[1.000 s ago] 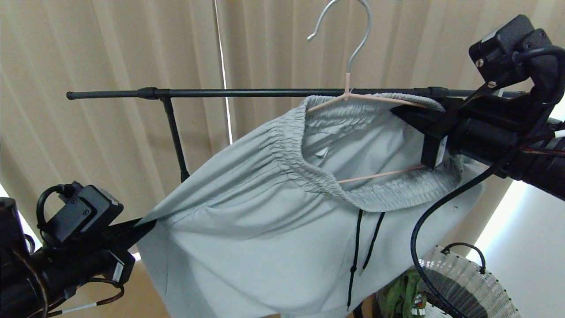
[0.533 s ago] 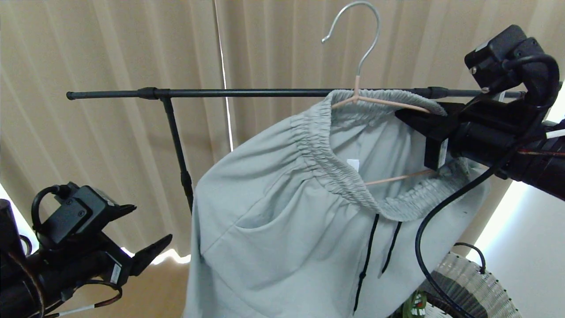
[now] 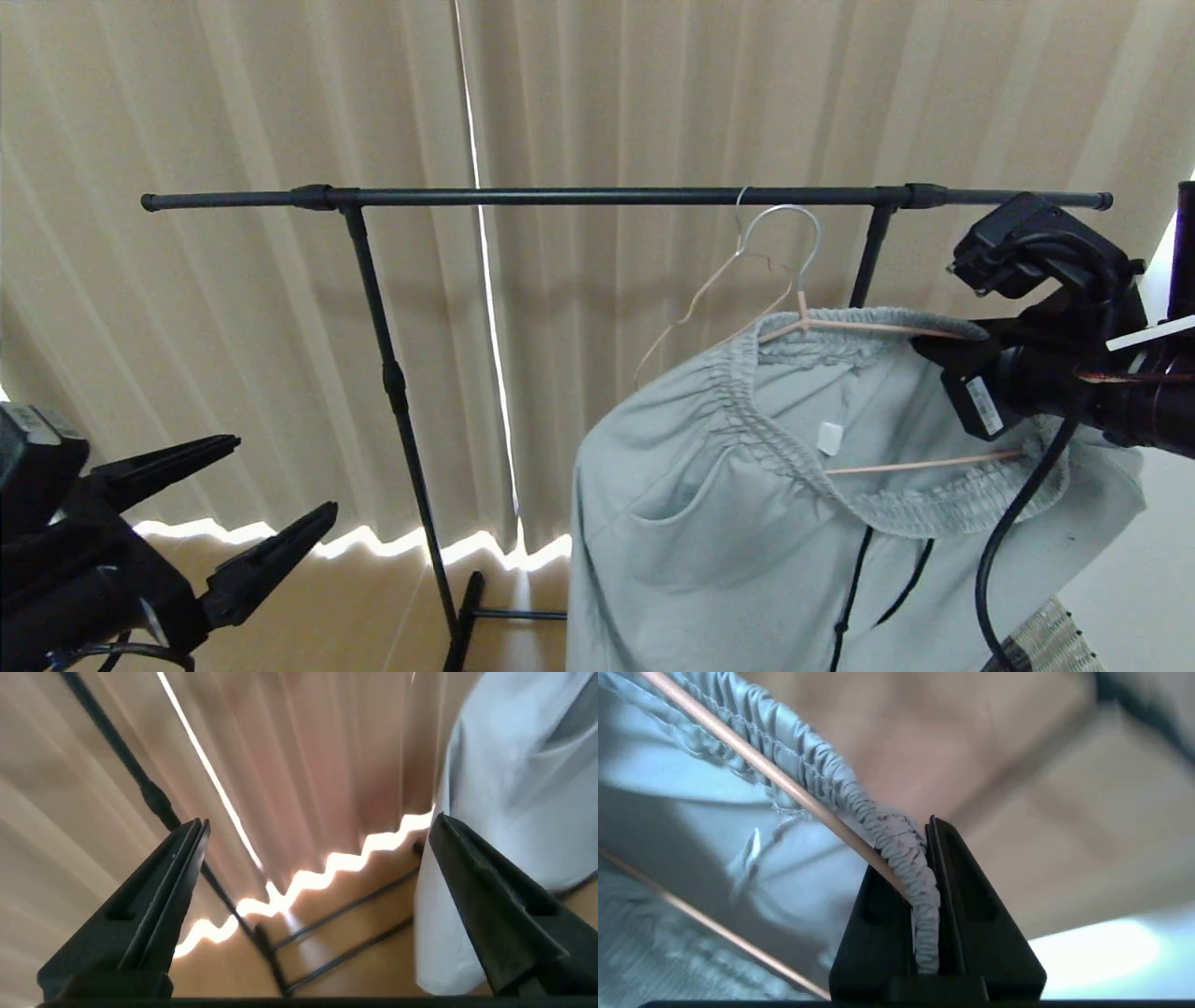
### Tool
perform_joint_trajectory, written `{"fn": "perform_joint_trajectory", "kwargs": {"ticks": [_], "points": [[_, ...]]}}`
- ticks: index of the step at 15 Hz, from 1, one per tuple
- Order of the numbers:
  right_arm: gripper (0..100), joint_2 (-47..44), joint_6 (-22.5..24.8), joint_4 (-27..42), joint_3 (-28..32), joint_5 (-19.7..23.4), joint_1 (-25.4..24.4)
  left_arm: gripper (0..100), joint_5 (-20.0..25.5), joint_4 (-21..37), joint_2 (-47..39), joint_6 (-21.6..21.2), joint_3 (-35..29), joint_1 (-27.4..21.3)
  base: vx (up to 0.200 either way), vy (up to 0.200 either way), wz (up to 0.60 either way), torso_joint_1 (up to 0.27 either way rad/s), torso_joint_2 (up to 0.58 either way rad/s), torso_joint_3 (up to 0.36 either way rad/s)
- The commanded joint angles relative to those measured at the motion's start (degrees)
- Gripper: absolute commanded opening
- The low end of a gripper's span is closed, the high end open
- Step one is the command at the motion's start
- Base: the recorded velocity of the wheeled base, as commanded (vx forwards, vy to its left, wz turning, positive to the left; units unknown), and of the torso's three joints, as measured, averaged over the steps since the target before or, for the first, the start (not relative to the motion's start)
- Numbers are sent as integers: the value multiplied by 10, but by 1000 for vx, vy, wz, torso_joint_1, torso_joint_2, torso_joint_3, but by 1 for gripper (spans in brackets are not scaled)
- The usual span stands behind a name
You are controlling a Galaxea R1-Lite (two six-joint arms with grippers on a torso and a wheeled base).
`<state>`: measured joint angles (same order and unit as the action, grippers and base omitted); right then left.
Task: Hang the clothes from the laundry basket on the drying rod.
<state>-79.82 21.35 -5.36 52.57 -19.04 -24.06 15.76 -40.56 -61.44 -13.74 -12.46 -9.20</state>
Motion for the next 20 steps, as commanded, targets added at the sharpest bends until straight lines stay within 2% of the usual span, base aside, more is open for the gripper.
{"fn": "perform_joint_trajectory", "kwargs": {"ticks": [1,5,12,20], "points": [[0,14,0,20,1,-16,36,100,1,0,51,9,2,2,0,0,0,0,0,0],[0,19,-2,32,2,-21,92,100,0,0,33,12,10,9,0,0,0,0,0,0],[0,30,-2,31,1,-21,94,100,0,-1,13,13,0,9,0,0,0,0,0,0],[0,28,-3,28,0,-21,93,100,1,0,12,13,-1,9,0,200,0,2,2,2]]}}
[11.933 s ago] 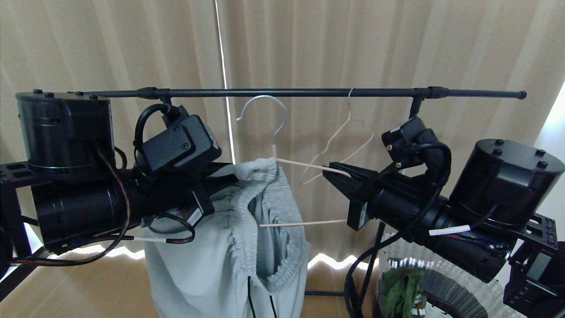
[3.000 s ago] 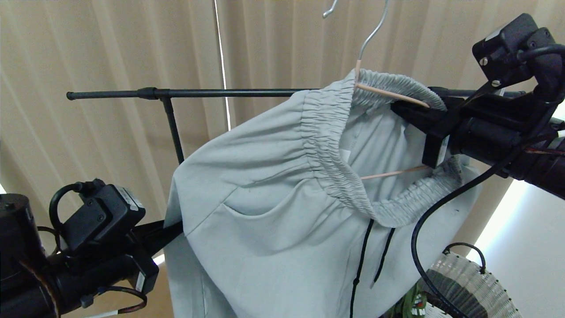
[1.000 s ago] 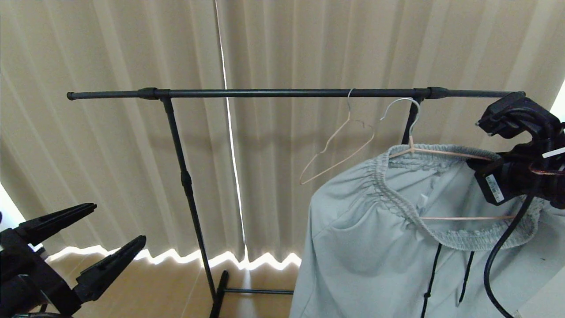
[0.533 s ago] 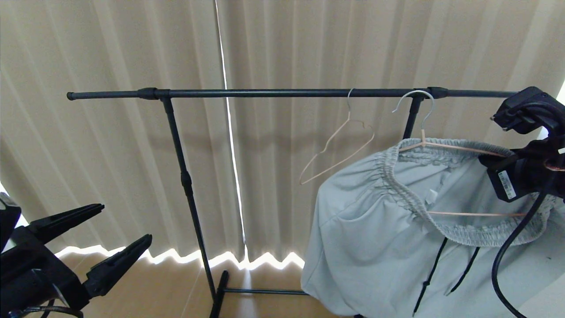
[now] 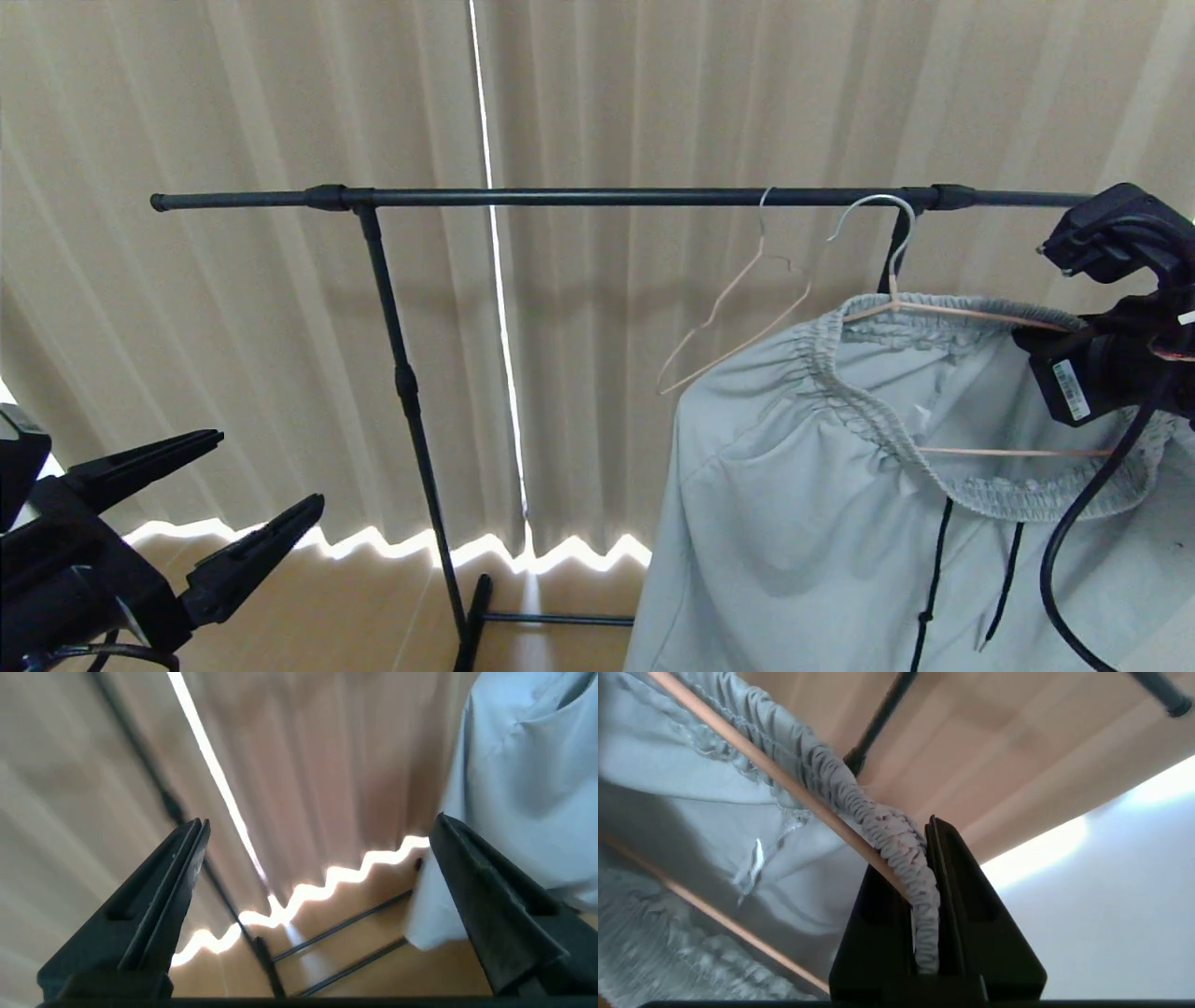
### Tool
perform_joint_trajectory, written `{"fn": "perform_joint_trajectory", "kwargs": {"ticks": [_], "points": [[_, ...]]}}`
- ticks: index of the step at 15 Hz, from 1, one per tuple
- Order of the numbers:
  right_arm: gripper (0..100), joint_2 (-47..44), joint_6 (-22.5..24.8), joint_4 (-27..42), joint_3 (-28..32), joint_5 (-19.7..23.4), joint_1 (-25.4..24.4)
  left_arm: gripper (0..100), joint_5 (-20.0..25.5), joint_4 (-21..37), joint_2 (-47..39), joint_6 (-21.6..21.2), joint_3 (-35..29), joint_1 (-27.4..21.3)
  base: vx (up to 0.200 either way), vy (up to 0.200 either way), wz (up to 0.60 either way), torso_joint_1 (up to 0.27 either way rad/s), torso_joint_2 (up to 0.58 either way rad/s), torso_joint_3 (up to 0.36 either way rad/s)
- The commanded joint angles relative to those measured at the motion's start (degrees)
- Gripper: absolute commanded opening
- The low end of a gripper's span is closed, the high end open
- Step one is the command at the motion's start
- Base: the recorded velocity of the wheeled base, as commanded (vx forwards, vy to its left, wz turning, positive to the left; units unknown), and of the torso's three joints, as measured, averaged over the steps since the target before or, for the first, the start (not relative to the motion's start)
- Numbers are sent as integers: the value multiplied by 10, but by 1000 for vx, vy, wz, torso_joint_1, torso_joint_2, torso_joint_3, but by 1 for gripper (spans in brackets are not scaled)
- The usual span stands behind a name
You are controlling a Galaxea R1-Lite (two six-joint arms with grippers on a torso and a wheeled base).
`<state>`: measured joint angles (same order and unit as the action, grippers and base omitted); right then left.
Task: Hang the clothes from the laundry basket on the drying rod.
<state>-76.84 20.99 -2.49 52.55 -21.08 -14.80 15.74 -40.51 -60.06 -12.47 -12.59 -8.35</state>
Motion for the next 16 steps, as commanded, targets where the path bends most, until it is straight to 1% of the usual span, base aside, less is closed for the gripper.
{"fn": "perform_joint_trajectory", "kwargs": {"ticks": [1,3,10,12,16], "points": [[0,-2,0,-1,0,0,0,100,1,-1,-1,0,0,0,0,200,0,12,2,-2],[0,-1,0,-1,0,0,0,100,1,-1,-2,0,1,0,0,200,0,0,5,5],[0,-1,-1,-1,0,1,-1,100,1,-1,-1,-1,6,0,0,0,0,0,0,0],[0,-1,-17,2,-1,0,-5,100,0,-1,-3,1,6,0,0,0,0,0,0,0],[0,0,-17,4,-2,0,-5,100,0,-1,-1,1,7,-1,0,0,0,0,0,0]]}}
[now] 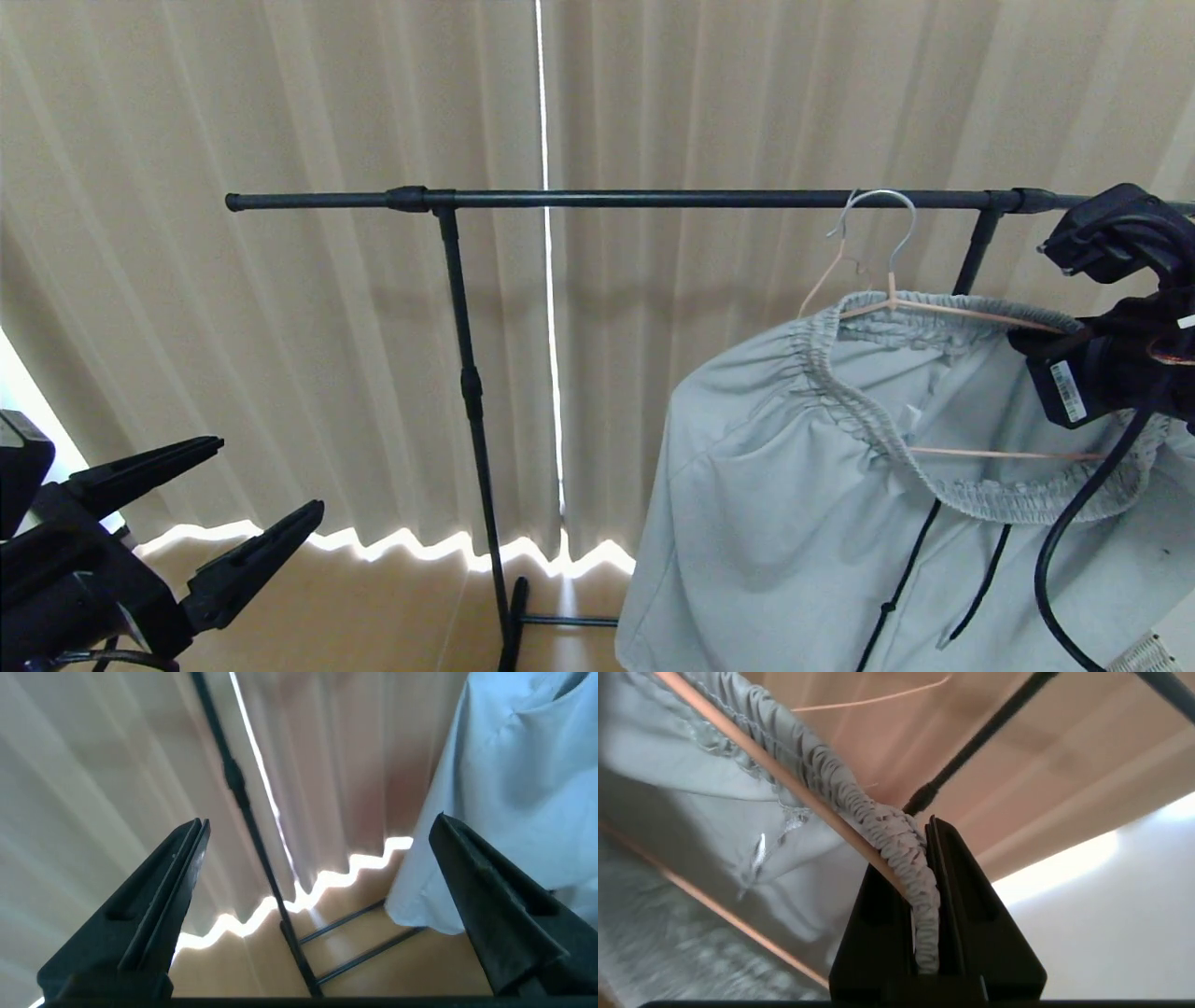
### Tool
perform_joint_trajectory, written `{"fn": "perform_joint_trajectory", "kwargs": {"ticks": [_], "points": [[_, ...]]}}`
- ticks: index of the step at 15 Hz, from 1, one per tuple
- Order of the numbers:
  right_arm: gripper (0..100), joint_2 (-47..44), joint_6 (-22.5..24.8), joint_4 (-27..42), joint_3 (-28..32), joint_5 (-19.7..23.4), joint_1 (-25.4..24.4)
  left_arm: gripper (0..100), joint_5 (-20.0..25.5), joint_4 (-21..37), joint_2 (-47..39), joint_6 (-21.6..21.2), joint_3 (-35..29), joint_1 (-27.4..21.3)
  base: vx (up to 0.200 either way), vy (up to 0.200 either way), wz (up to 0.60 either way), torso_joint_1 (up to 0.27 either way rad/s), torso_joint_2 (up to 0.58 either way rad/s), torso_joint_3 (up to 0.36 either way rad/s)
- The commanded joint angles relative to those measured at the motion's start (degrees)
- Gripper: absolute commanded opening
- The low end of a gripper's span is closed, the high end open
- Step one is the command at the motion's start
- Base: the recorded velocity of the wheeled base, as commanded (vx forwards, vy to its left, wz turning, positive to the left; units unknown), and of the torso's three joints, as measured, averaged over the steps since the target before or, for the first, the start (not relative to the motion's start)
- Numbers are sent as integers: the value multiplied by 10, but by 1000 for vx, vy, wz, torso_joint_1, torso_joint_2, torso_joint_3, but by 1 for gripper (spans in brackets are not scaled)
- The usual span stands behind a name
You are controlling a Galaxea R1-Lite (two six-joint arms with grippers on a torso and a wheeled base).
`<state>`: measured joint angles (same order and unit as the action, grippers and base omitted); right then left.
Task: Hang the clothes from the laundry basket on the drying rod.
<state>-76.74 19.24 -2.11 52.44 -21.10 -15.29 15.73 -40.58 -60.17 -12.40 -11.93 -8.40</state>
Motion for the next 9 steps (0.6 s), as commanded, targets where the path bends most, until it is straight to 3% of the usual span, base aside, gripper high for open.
{"fn": "perform_joint_trajectory", "kwargs": {"ticks": [1,8,9], "points": [[0,-1,0,0,-1,0,0,100,0,0,0,0,1,0,0,0,0,0,0,0],[0,-3,-41,-1,-6,0,-25,100,0,1,-2,2,-5,-2,0,0,0,0,0,0],[0,-3,-41,-1,-6,0,-25,100,0,1,-2,2,-5,-2,200,0,0,2,2,2]]}}
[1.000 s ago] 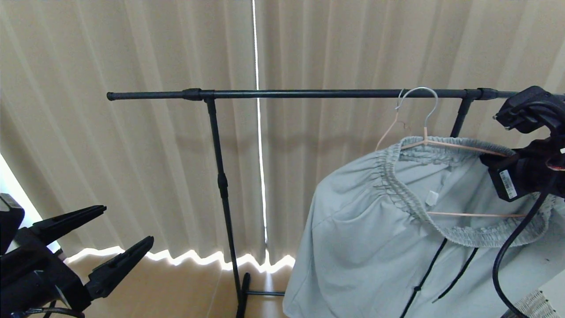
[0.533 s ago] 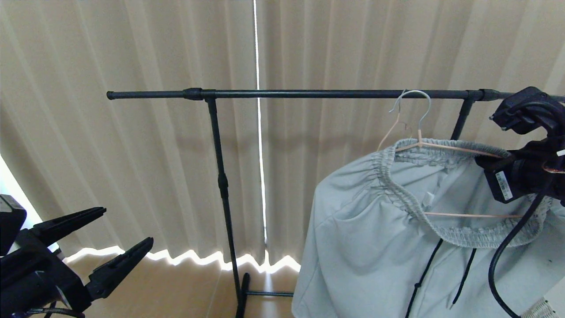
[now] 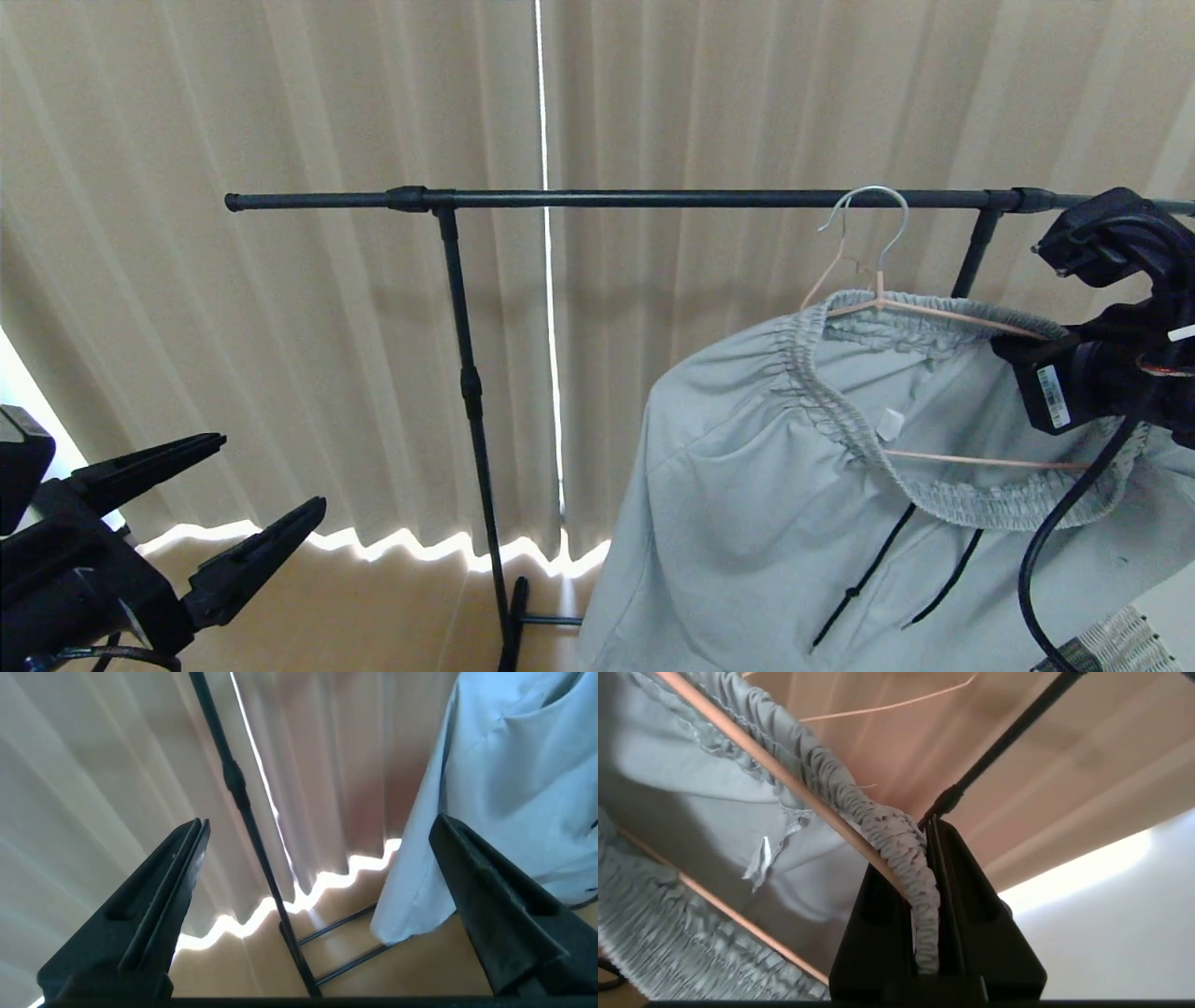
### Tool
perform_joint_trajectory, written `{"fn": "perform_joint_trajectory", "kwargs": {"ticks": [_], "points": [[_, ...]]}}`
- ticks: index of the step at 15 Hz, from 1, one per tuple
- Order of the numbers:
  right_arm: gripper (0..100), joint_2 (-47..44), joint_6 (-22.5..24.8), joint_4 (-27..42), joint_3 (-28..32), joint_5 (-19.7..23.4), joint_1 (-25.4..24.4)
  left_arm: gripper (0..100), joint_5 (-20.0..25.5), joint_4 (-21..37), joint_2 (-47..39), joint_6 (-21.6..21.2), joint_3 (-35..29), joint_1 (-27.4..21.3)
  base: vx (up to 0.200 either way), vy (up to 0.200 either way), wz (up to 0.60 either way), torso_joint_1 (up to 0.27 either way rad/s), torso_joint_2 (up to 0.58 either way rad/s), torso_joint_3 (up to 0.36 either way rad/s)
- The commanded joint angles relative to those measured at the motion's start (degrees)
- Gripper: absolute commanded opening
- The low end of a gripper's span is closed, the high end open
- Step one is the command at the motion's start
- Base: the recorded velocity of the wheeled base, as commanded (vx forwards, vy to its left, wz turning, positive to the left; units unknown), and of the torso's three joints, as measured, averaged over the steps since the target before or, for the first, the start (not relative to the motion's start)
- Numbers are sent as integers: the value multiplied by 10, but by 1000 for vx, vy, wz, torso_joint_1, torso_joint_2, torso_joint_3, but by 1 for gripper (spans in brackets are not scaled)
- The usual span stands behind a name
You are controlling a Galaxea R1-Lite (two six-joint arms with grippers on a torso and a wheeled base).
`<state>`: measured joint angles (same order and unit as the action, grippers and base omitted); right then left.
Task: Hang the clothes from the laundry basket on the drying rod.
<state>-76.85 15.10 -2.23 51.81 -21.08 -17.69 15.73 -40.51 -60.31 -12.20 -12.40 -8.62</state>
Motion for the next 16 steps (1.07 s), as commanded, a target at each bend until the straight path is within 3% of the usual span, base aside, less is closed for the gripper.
{"fn": "perform_joint_trajectory", "kwargs": {"ticks": [1,11,16], "points": [[0,-1,0,-2,0,0,-2,100,0,0,0,0,-1,0,200,0,0,2,2,-2],[0,-23,-47,-6,2,2,-28,100,0,-1,4,-4,4,0,200,0,0,2,1,5],[0,-77,-120,-7,50,-40,-28,100,0,-1,5,-4,4,0,0,0,0,0,0,0]]}}
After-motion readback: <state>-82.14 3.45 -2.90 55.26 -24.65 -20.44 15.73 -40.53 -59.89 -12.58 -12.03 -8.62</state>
